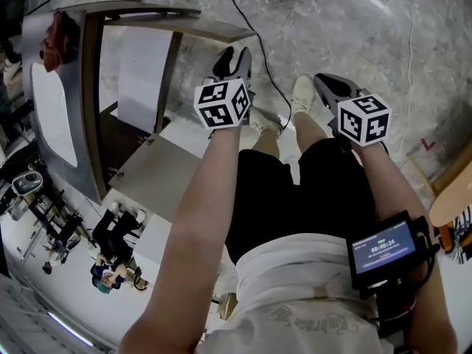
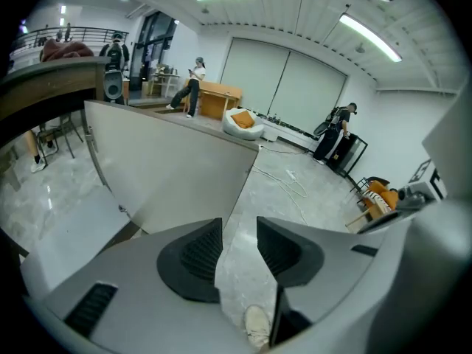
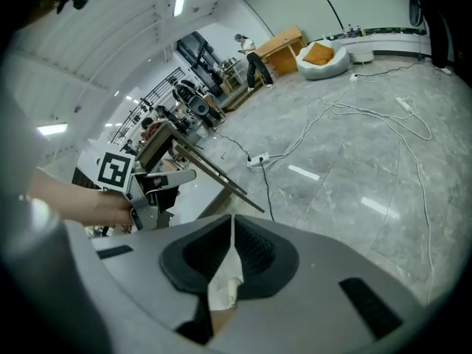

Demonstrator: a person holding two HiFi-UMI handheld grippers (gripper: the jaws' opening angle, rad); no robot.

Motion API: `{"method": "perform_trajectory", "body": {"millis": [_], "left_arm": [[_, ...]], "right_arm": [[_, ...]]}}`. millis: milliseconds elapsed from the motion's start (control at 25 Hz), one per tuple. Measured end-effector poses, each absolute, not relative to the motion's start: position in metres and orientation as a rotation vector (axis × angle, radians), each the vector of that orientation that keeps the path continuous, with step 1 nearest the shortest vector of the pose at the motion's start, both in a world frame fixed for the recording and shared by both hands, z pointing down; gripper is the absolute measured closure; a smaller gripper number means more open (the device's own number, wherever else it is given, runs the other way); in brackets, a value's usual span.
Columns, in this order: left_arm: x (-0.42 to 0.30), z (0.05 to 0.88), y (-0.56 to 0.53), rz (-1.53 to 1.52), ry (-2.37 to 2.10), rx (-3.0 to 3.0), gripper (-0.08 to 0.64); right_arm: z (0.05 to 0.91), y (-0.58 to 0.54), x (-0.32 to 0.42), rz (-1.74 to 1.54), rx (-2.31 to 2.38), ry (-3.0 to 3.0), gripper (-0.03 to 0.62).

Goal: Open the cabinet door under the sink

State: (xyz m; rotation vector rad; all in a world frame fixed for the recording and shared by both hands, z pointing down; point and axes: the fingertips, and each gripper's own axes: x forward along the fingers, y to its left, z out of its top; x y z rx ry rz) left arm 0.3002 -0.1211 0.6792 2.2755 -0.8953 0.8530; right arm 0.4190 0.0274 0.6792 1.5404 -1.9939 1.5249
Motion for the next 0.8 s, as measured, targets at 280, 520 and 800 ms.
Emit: {"method": "perform_trajectory", "body": {"millis": [280, 520, 800], "left_arm": [[0.248, 0.639, -0.083, 0.791, -0.821, 2.263, 0.408], [0.152, 0.592, -0.061, 0.749, -0.957, 2.239, 0.408], [0.043, 0.543, -0.025, 0.71, -1.081, 2.219, 0.41]], "right_arm": [[0.649, 0.022, 0.371, 1.386, 1.358, -2.069, 0.566], [0.607, 0.002, 0.309, 1.211, 1.18, -2.162, 0.566], [0.554, -0.007, 0.233, 1.056, 1.024, -2.212, 0.566]]}}
